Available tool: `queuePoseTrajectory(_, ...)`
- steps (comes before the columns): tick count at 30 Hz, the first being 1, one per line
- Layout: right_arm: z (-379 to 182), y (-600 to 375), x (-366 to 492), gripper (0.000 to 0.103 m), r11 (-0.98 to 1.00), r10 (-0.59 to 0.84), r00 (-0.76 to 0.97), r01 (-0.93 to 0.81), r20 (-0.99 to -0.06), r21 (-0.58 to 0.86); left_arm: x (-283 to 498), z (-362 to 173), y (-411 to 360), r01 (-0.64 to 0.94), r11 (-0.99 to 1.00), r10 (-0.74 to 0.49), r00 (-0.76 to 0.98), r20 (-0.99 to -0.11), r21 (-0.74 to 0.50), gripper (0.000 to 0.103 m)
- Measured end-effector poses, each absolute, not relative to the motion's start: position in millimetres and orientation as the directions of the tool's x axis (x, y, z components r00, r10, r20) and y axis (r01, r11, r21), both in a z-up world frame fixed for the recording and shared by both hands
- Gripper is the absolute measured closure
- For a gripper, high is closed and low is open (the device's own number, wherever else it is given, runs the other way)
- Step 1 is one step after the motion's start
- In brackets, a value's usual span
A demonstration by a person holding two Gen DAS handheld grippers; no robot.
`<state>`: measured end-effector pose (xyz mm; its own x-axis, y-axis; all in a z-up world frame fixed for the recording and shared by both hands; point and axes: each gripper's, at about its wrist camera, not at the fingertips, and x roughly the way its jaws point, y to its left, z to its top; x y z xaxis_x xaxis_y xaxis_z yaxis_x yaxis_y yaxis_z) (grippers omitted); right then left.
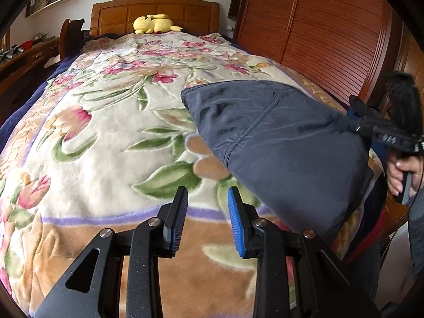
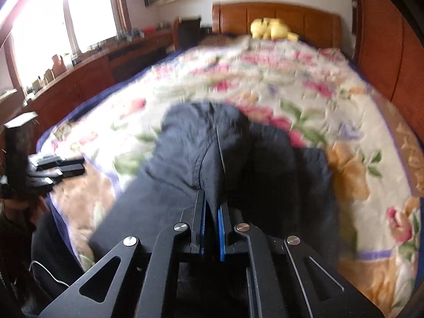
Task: Fold large clothes
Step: 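Close the right gripper on the folded black jacket bundle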
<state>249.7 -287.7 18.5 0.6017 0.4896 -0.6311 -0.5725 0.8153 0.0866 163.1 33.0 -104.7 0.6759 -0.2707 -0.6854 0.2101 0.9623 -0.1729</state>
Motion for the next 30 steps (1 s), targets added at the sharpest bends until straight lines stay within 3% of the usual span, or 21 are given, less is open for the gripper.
queuePoseTrajectory(6, 57, -318, 211, 0.098, 0.839, 0.479, 0.709, -0.543, -0.518, 0.032, 163, -98, 19, 0.244, 0.957, -0.284, 0.675, -0.681, -0.157, 0.071)
queuePoseTrajectory(10, 53, -353, 199, 0.099, 0.883, 0.417, 0.754, -0.468, -0.508, 0.030, 163, -97, 12, 0.256, 0.954, -0.290, 0.671, -0.683, -0.154, 0.071)
queuePoseTrajectory(15, 2, -384, 204, 0.099, 0.946, 0.263, 0.749, -0.323, -0.608, 0.011, 161, -98, 8, 0.262, 0.953, -0.293, 0.668, -0.684, -0.152, 0.071)
queuePoseTrajectory(19, -45, -396, 206, 0.100, 0.953, 0.283, 0.683, -0.280, -0.674, 0.117, 161, -98, 7, 0.262, 0.953, -0.291, 0.665, -0.688, -0.151, 0.071)
queuePoseTrajectory(24, -38, -385, 204, 0.099, 0.956, 0.276, 0.673, -0.270, -0.686, 0.120, 158, -96, 8, 0.259, 0.954, -0.288, 0.669, -0.686, -0.148, 0.071)
queuePoseTrajectory(28, -7, -367, 209, 0.083, 0.968, 0.188, 0.719, -0.252, -0.669, 0.001, 155, -92, 8, 0.260, 0.953, -0.293, 0.677, -0.675, -0.152, 0.071)
queuePoseTrajectory(30, 7, -364, 202, 0.053, 0.966, 0.179, 0.745, -0.258, -0.642, -0.029, 154, -91, 7, 0.263, 0.952, -0.297, 0.679, -0.671, -0.155, 0.071)
